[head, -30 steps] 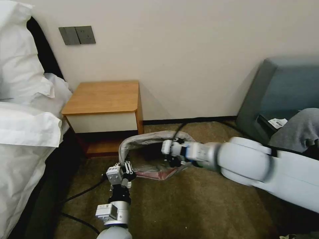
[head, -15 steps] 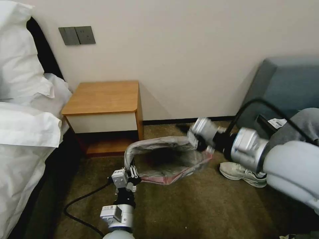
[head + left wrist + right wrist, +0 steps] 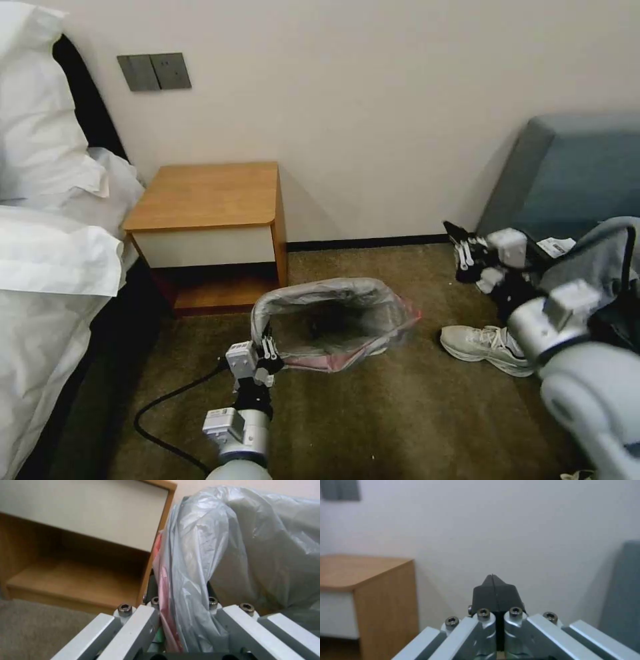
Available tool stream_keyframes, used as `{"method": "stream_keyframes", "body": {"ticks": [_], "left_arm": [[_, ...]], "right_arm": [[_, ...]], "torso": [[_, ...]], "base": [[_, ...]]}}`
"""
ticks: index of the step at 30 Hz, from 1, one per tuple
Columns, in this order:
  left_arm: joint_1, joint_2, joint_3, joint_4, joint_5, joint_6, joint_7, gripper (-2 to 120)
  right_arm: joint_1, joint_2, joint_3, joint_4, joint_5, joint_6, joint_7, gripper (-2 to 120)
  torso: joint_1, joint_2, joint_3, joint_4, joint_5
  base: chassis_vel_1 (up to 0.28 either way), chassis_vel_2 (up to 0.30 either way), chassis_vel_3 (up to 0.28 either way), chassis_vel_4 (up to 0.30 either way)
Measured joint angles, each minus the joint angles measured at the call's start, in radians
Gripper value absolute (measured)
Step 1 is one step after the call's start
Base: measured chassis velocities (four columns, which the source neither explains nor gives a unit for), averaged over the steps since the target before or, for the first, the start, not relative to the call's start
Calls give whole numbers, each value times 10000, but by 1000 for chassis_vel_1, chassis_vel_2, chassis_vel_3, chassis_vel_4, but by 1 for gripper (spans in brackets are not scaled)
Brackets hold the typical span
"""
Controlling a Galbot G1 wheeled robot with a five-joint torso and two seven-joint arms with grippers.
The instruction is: Pick up the garbage bag from the table and place it over the trash can.
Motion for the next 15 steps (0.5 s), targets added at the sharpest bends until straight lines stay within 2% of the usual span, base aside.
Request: {"method": "stream_keyframes", "body": {"ticks": [2,3,5,14,15], "left_arm": [[-102,29,-5,137,-315,113,22,5],[-102,29,-5,137,-315,113,22,5],[-188,67,3,230,-566,202,62,5],[-468,110,-15,437,-936,344,129,5],[-518,123,-28,470,-998,368,133,5]], "right_arm": [[-221,713,-111,-417,-506,705,-32,0],[-221,713,-111,-417,-506,705,-32,0],[-324,1202,-188,-777,-801,1264,-27,0],[-419,1957,-286,-1471,-1368,2306,-10,0],[-430,2044,-293,-1557,-1464,2455,-10,6]], "torso": [[-1,0,1,0,1],[-1,0,1,0,1],[0,0,1,2,0],[-1,0,1,2,1],[-1,0,1,2,1]], "base": [[0,0,0,0],[0,0,0,0],[0,0,0,0],[0,0,0,0],[0,0,0,0]]}}
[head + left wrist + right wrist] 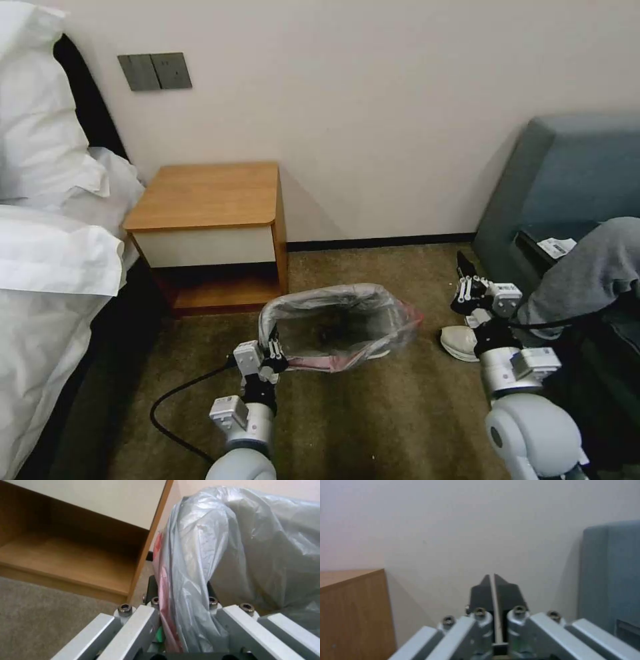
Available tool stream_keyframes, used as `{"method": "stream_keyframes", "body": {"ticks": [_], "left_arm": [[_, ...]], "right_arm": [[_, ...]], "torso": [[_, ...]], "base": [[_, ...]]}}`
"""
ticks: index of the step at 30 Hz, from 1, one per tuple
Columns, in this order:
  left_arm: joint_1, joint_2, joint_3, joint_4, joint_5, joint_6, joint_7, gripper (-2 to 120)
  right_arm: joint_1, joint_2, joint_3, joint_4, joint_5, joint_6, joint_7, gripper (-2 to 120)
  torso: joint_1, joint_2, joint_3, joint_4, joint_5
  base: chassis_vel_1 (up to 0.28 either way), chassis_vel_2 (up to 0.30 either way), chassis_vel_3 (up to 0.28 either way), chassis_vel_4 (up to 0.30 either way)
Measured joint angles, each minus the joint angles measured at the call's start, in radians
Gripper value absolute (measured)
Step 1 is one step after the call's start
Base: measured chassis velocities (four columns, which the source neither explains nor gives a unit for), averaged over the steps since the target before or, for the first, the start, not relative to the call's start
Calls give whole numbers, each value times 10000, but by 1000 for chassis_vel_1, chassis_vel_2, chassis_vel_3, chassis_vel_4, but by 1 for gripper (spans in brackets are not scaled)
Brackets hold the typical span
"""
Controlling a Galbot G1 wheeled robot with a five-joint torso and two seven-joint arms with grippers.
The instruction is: Pick up the garbage bag from the table and place it over the trash can.
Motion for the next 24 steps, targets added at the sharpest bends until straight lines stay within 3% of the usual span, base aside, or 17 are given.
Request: {"method": "stream_keyframes", "body": {"ticks": [4,8,12,14,15,17,20,24], "left_arm": [[-340,50,-66,232,-354,129,20,5],[-746,84,-89,436,-781,401,10,5],[-1512,137,-33,762,-1588,1153,-172,5],[-1559,142,-28,768,-1694,1251,-201,5],[-1696,160,-12,774,-2046,1595,-321,5],[-1727,163,-5,777,-2114,1672,-346,5],[-1999,186,21,970,-2286,2068,-509,5],[-2182,179,19,1184,-2301,2146,-637,5]], "right_arm": [[-54,418,-30,-333,-422,577,-22,24],[-77,647,-85,-380,-663,603,-52,34],[-1,916,-160,-398,-973,519,-58,53],[0,940,-171,-403,-1003,513,-58,55],[0,1009,-201,-428,-1072,496,-59,62],[1,1023,-206,-432,-1081,493,-59,64],[23,1096,-264,-459,-1128,461,-77,82],[41,1118,-293,-477,-1142,446,-86,93]], "torso": [[1,0,0,0,2],[0,0,0,0,1],[0,0,0,-1,1],[0,0,0,-1,1],[1,0,1,-1,2],[0,0,1,-2,2],[1,0,1,-1,1],[0,0,1,-1,2]], "base": [[0,0,0,0],[0,0,0,0],[0,0,0,0],[0,0,0,0],[0,0,0,0],[0,0,0,0],[0,0,0,0],[0,0,0,0]]}}
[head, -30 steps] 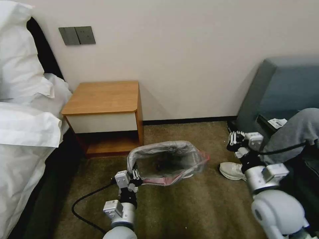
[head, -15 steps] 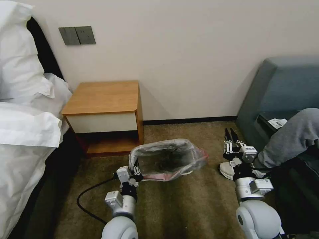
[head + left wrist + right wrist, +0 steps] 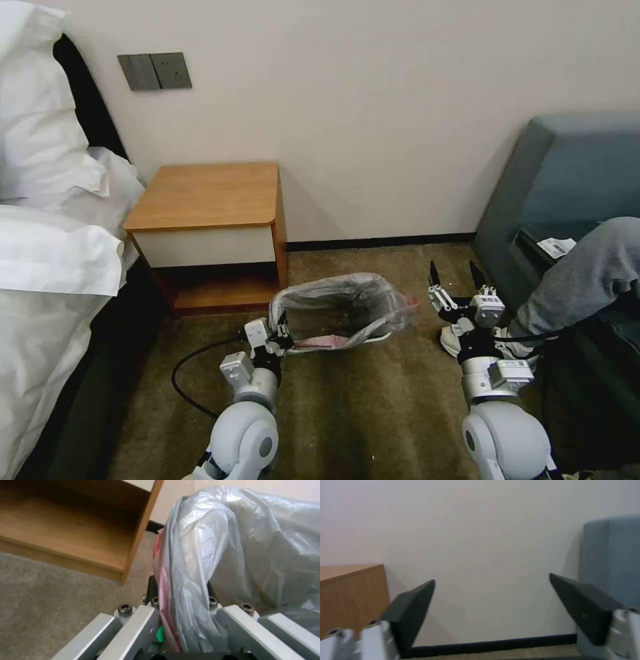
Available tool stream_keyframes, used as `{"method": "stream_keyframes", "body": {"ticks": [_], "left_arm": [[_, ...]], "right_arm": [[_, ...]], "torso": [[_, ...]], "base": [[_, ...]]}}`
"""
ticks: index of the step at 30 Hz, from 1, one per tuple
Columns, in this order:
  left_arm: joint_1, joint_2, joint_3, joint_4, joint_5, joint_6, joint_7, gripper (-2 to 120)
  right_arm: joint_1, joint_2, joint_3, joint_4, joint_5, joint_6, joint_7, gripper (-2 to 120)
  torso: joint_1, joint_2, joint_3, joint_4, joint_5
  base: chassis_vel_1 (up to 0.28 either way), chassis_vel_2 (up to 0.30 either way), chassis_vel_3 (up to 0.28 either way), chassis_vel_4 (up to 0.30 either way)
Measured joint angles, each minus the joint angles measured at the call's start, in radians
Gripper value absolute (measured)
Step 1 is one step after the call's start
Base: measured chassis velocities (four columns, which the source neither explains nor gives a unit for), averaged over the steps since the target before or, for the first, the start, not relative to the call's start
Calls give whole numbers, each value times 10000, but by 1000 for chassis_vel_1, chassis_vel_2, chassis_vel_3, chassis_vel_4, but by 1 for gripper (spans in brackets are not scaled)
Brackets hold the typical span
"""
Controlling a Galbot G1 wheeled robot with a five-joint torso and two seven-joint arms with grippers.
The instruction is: Pick up the garbage bag from the table and place it over the trash can.
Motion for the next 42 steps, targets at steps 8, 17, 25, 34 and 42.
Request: {"method": "stream_keyframes", "body": {"ticks": [8,17,25,34,42], "left_arm": [[-318,-95,84,741,-264,38,-116,5],[-352,-193,124,1277,-280,-34,-116,5],[-349,-193,67,1464,-260,-172,-54,5],[-340,-153,43,1461,-246,-178,109,5],[-316,-137,-8,1351,-206,-209,183,33]], "right_arm": [[4,1,-39,-7,-10,-32,-5,100],[-33,-46,-52,47,-7,-56,-13,100],[-84,-29,-96,96,-6,-63,-18,100],[-87,-9,-102,126,-1,-76,-18,100],[-82,2,-113,126,2,-96,-18,100]], "torso": [[0,0,0,0,0],[0,0,0,0,0],[0,0,0,0,0],[0,0,0,0,0],[0,0,0,0,-1]], "base": [[0,0,0,0],[0,0,0,0],[0,0,0,0],[0,0,0,0],[0,0,0,0]]}}
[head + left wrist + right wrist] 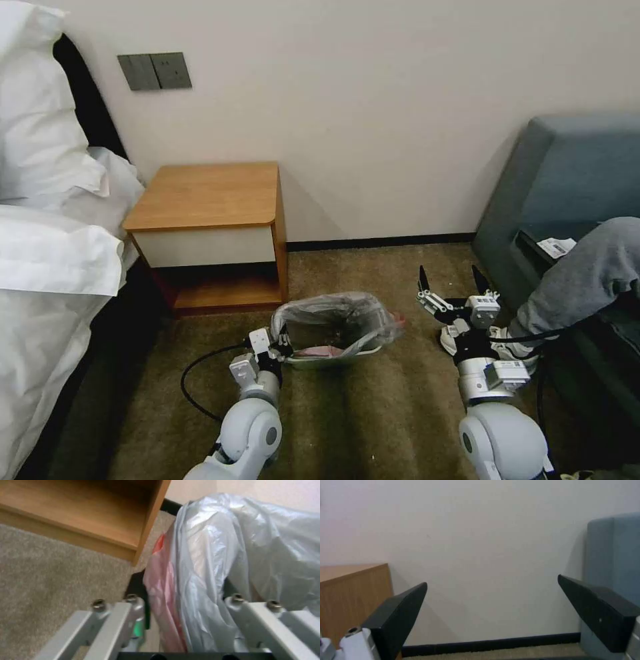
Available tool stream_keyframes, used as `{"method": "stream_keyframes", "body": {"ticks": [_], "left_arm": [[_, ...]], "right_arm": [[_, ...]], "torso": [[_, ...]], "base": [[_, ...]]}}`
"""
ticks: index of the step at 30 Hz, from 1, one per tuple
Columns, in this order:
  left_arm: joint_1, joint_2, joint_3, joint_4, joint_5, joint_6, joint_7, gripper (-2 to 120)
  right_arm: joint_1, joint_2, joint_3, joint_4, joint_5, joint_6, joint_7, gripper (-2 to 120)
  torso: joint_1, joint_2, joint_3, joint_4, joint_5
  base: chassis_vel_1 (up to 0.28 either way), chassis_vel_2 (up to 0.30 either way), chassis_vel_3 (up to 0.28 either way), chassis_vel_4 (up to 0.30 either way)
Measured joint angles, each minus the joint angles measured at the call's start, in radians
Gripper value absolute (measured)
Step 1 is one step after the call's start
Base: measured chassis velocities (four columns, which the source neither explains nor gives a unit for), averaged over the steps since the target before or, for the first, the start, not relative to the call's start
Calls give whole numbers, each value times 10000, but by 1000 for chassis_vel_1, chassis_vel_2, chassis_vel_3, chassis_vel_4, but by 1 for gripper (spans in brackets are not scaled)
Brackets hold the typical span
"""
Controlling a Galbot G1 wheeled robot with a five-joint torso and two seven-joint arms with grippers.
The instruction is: Pick up the garbage bag from the table and place it over the trash can.
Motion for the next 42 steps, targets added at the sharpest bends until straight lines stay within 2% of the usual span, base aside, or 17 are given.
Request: {"method": "stream_keyframes", "body": {"ticks": [3,4,6,7,10,12,17,27,32,35,37,38,39,41,42], "left_arm": [[21,7,-32,-39,10,-26,22,49],[21,7,-32,-39,10,-26,22,49],[37,7,-41,-85,15,-41,49,59],[37,7,-41,-85,15,-41,49,59],[61,16,-45,-157,16,-64,111,74],[62,17,-48,-173,17,-68,126,77],[56,18,-61,-197,22,-96,166,97],[99,4,-95,-271,60,-122,177,100],[289,14,-151,-557,542,-368,304,100],[542,2,-425,-784,1801,-1291,850,100],[604,1,-518,-837,2162,-1573,1048,100],[712,-15,-695,-927,2788,-2233,1407,100],[712,-15,-695,-927,2788,-2233,1407,100],[797,-84,-928,-944,3566,-3031,1708,100],[857,-149,-1128,-944,4226,-3730,1928,100]], "right_arm": [[3,3,-16,0,-3,-20,-3,100],[3,3,-16,0,-3,-20,-3,100],[8,6,-28,-5,-9,-28,-10,100],[8,6,-28,-5,-9,-28,-10,100],[29,11,-34,-17,-19,-57,-14,100],[32,11,-35,-21,-22,-62,-14,100],[39,11,-46,-25,-35,-73,-22,100],[14,-4,-55,-25,-48,-78,-46,100],[-33,-4,-57,39,-54,-80,-55,100],[-135,-29,-39,140,-58,-60,-86,100],[-175,-38,-34,171,-60,-41,-95,100],[-261,-62,-23,227,-86,33,-129,100],[-261,-62,-23,227,-86,33,-129,100],[-356,-84,14,262,-119,204,-182,100],[-467,-118,67,284,-130,486,-248,100]], "torso": [[0,0,0,0,0],[0,0,0,0,0],[0,0,0,0,0],[0,0,0,0,0],[0,0,0,1,0],[1,0,0,0,0],[0,0,0,0,0],[0,0,0,0,0],[0,0,0,0,0],[0,-1,0,1,0],[0,0,0,0,0],[0,0,0,1,1],[0,0,0,1,1],[0,0,0,1,0],[0,0,0,1,1]], "base": [[0,0,0,0],[0,0,0,0],[0,0,0,0],[0,0,0,0],[0,0,0,0],[0,0,0,0],[0,0,0,0],[0,0,0,0],[0,0,0,0],[0,0,0,0],[0,0,0,0],[0,0,0,0],[0,0,0,0],[0,0,0,0],[0,0,0,0]]}}
